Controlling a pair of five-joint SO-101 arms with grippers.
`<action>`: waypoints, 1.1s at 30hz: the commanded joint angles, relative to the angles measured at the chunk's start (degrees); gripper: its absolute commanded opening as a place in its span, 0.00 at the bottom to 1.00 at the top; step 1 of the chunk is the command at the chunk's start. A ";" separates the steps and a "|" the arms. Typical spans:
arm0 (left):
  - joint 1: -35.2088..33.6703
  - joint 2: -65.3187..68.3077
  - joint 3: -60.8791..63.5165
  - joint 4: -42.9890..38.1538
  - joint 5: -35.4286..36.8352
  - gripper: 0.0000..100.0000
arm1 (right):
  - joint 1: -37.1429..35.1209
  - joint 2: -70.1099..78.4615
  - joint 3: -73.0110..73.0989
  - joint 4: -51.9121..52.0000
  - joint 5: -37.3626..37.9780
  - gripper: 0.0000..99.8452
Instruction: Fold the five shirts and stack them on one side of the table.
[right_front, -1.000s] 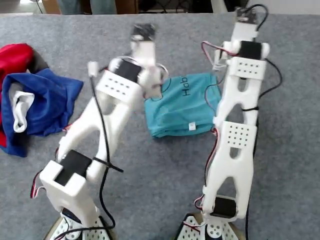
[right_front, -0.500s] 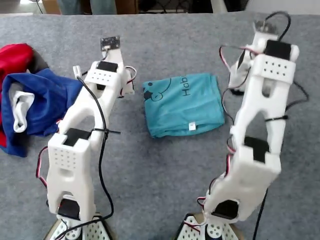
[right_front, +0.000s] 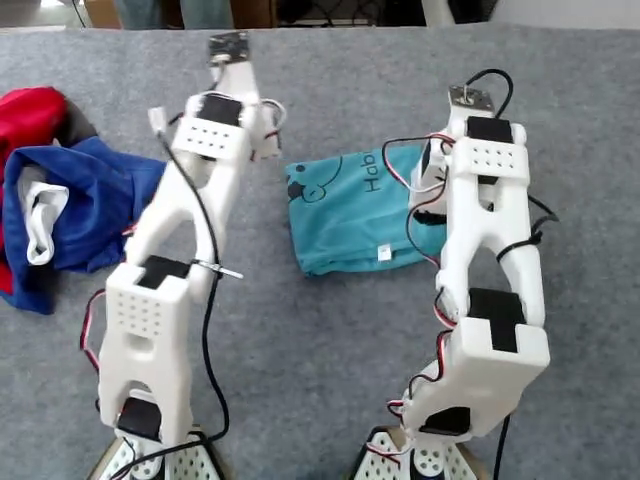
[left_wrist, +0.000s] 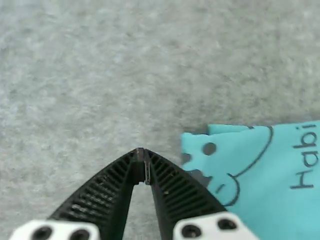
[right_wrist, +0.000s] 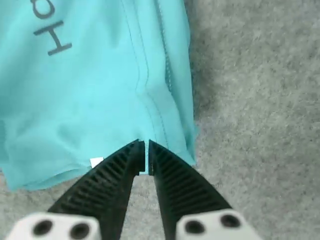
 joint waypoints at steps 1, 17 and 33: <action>2.15 2.46 -4.62 -1.23 1.32 0.03 | -0.70 -2.86 -0.75 -1.85 -0.44 0.02; 3.56 28.13 -32.22 7.65 -0.70 0.03 | 1.58 11.65 -1.54 -8.35 -0.09 0.02; 1.89 35.69 -58.59 26.20 -3.16 0.03 | 5.45 -0.31 -9.27 9.32 2.81 0.02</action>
